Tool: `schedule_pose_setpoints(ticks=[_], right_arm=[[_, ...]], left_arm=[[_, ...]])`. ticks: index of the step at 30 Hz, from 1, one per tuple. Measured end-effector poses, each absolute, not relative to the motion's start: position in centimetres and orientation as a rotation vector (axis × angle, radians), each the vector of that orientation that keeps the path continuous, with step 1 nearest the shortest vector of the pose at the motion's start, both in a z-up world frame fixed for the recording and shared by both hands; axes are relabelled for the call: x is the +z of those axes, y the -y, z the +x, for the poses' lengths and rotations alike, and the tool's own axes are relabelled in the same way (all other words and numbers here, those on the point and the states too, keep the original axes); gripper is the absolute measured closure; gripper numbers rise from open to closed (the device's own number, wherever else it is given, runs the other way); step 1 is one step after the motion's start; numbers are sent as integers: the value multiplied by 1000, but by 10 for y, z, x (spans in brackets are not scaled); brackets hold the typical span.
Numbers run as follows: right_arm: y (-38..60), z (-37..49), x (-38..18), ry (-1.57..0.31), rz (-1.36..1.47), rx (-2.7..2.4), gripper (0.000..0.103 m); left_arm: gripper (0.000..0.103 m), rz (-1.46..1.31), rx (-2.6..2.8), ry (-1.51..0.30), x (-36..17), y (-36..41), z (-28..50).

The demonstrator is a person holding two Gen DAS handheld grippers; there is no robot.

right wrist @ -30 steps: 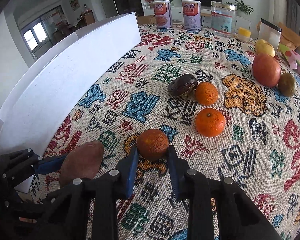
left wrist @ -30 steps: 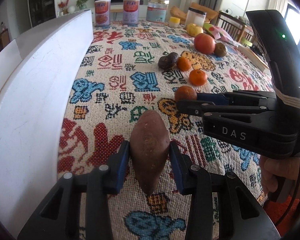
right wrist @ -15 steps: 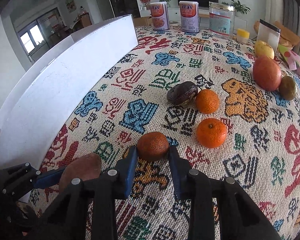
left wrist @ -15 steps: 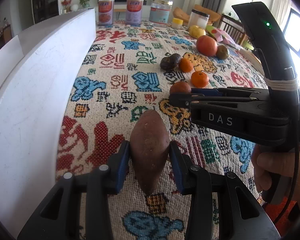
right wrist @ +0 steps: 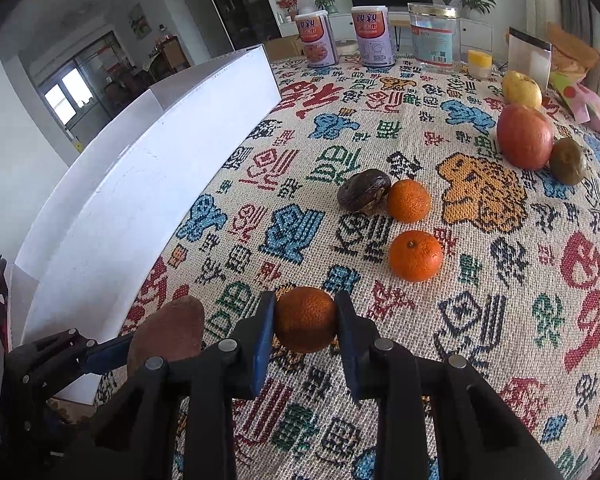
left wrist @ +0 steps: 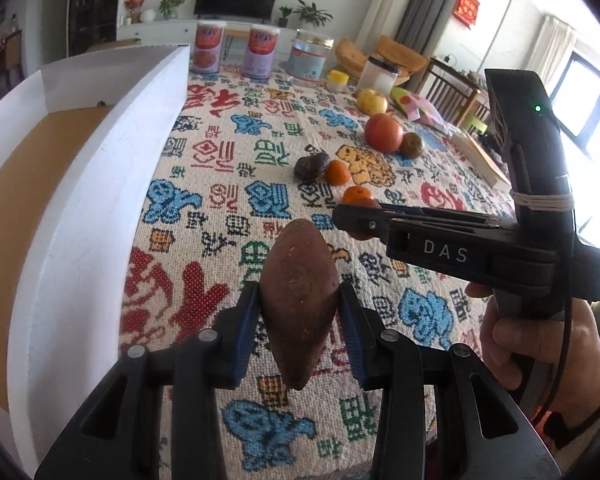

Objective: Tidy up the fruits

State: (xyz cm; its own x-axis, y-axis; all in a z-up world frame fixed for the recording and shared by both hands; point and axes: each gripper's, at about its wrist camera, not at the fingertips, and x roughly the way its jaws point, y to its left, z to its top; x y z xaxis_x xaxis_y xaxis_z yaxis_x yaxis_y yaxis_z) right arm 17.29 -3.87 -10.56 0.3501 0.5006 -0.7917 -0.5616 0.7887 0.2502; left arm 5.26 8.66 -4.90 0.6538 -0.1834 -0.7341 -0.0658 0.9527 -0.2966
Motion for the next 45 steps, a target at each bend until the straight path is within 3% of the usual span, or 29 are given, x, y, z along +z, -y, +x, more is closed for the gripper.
schedule_pose_setpoints(ticks=[6,9,15,22,23,24,26,27,34,40,45], right_arm=[[22,145,-6,-882,-3,828,73],[-21,122,29,-858,-10,950,73],[-120,82,15,-953,-82,1134,73],[-168,73,-36,-1067,-184,1097,70],[-168,75,-39,-1077,-174,1092,67],[-165,77,-40,-1077,-156,1089,63],[-154,78,-36,-1047,-126,1080,56],[-146,80,-32,-1025,-117,1067,51],[-38,100,-21,-836,-102,833,17],[98,143,-71,-842,-127,404,13],[196,172,-110,-919,-63,154,13]], left_arm=[[63,-432,-108,-730,46,-134,3],[63,-393,37,-697,65,-173,-15],[63,-434,331,-843,5,-256,-17],[61,-458,414,-953,-46,-273,-15],[57,-447,423,-939,-46,-270,-16],[43,-431,428,-924,-43,-267,-15],[20,-397,442,-881,-33,-259,-15],[14,-385,443,-851,-27,-254,-15],[9,-298,209,-772,-4,-167,13],[7,-186,0,-834,-37,-68,65],[7,-85,30,-853,-78,-36,108]])
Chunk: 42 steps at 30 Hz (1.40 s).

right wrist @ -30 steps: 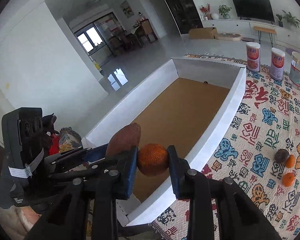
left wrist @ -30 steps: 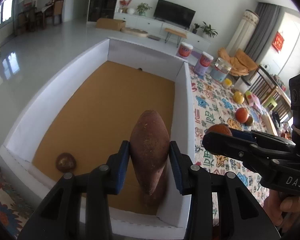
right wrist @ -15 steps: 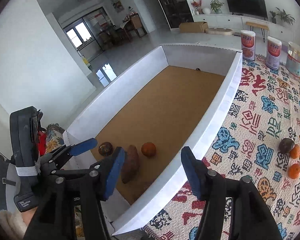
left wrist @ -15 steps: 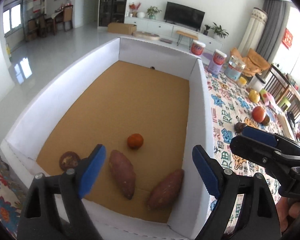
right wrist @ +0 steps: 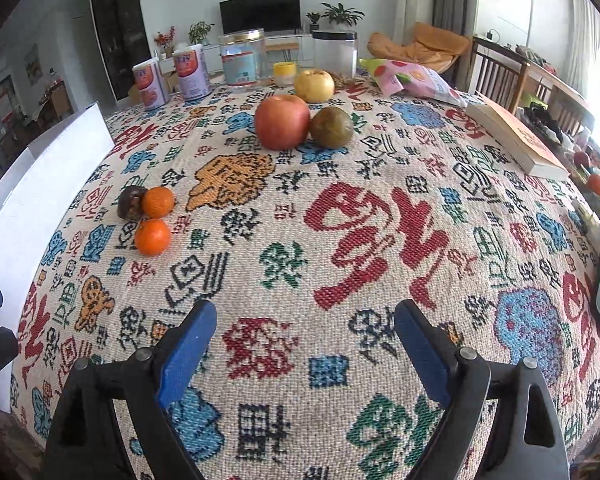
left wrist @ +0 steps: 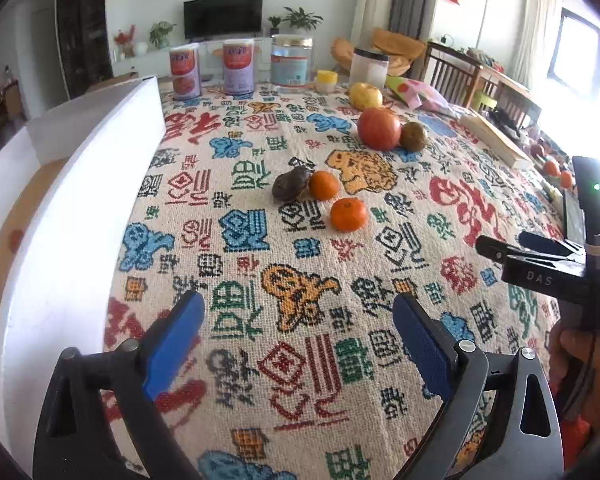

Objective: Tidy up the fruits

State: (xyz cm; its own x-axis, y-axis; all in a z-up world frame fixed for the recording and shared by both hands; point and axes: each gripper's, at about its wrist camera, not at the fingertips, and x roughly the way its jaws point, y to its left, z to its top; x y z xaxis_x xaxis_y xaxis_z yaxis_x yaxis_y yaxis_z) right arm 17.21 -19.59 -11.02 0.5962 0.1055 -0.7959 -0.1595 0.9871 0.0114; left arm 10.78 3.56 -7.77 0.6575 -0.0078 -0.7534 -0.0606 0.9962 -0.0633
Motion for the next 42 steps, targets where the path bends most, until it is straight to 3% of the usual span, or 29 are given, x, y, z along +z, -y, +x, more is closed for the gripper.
schedule_pose_setpoints(ticks=[12,16,42], right_arm=[[253,208,-140,-930,-70,-24,12],[262,210,-145,-949,-15,-38,0],[263,210,-145,-951,-10,-39,0]], left_arm=[[7,-114,138,-905,-126,-58,150],[6,-111,136,-913,-128,-58,151],[3,-98,135,-920,-129,-55,153]])
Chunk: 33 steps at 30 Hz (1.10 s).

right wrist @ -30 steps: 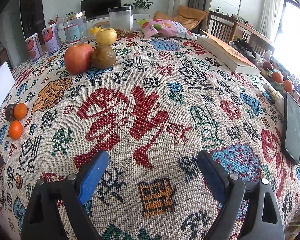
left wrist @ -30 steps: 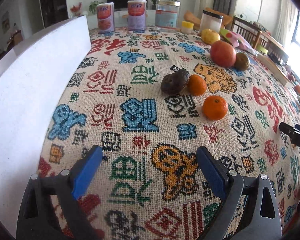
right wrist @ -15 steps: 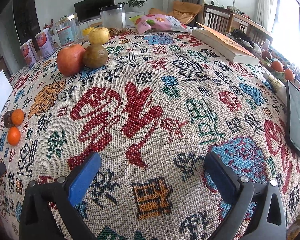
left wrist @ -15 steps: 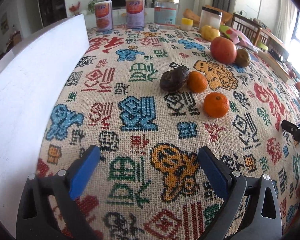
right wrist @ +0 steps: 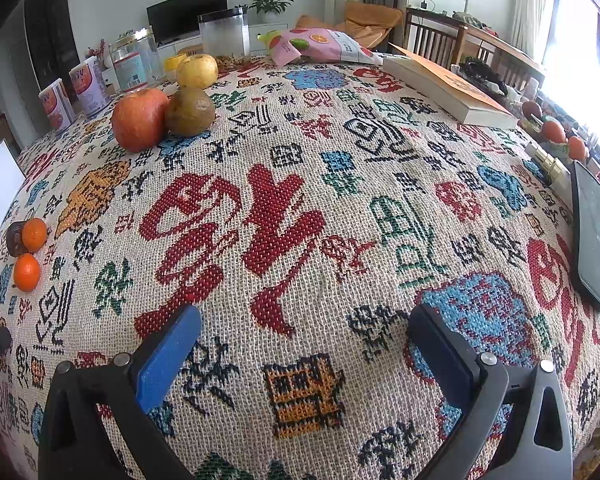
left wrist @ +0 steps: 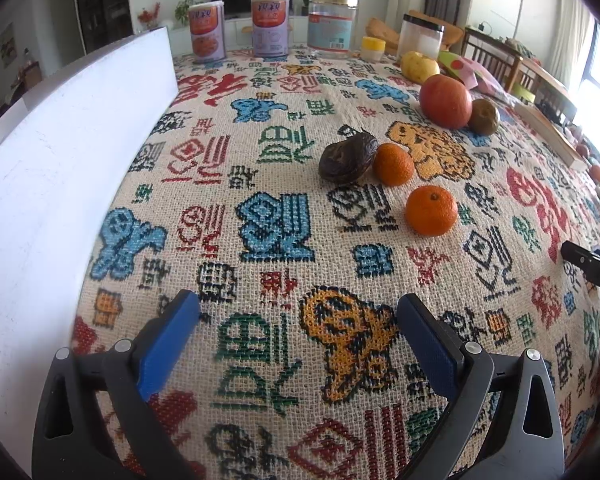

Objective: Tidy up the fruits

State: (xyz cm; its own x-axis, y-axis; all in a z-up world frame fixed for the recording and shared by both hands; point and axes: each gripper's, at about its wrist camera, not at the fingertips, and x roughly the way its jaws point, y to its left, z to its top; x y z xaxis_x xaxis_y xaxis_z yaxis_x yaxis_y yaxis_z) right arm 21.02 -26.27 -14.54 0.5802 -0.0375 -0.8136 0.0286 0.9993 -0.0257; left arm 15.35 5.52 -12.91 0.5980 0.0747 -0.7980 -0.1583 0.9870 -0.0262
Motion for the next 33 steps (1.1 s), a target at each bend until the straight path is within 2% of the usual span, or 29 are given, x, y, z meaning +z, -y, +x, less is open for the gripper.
schedule_pose_setpoints(ticks=[11,21,33], right_arm=[[263,210,-145,-951,-10,-38,0],[263,210,-145,-951,-9,-37,0],[263,210,-145,-952,-9,-36,0]], left_arm=[[3,-91,124,-927,-129,-55,155],[4,-6,58,-985,-126,-62,232],[4,-32,35,-932,-130,-70,243]])
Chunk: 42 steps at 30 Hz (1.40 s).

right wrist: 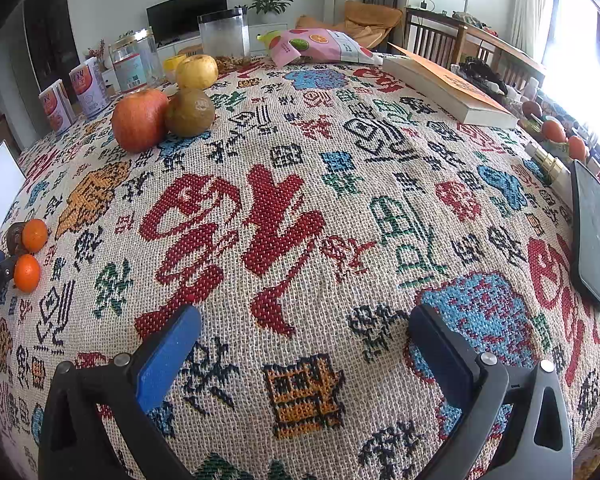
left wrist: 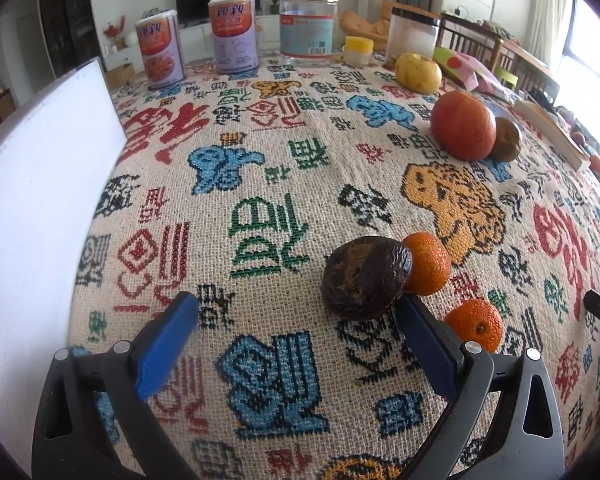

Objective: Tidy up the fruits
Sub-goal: 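Move the left tool toward the dark round fruit beside the mandarins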

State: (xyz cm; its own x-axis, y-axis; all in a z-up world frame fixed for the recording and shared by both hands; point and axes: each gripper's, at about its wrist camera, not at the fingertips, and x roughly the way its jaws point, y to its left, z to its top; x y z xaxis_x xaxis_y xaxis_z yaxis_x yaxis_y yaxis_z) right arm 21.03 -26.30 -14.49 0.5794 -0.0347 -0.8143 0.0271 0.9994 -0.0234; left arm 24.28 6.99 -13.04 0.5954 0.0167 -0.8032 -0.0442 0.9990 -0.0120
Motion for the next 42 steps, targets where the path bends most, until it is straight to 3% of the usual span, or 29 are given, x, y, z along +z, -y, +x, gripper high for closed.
schedule_pose_setpoints(ticks=[42], right_arm=[[263,210,-145,-953,-8,-33,0]], left_arm=[[1,-29,55,-939,-132,-70,251]])
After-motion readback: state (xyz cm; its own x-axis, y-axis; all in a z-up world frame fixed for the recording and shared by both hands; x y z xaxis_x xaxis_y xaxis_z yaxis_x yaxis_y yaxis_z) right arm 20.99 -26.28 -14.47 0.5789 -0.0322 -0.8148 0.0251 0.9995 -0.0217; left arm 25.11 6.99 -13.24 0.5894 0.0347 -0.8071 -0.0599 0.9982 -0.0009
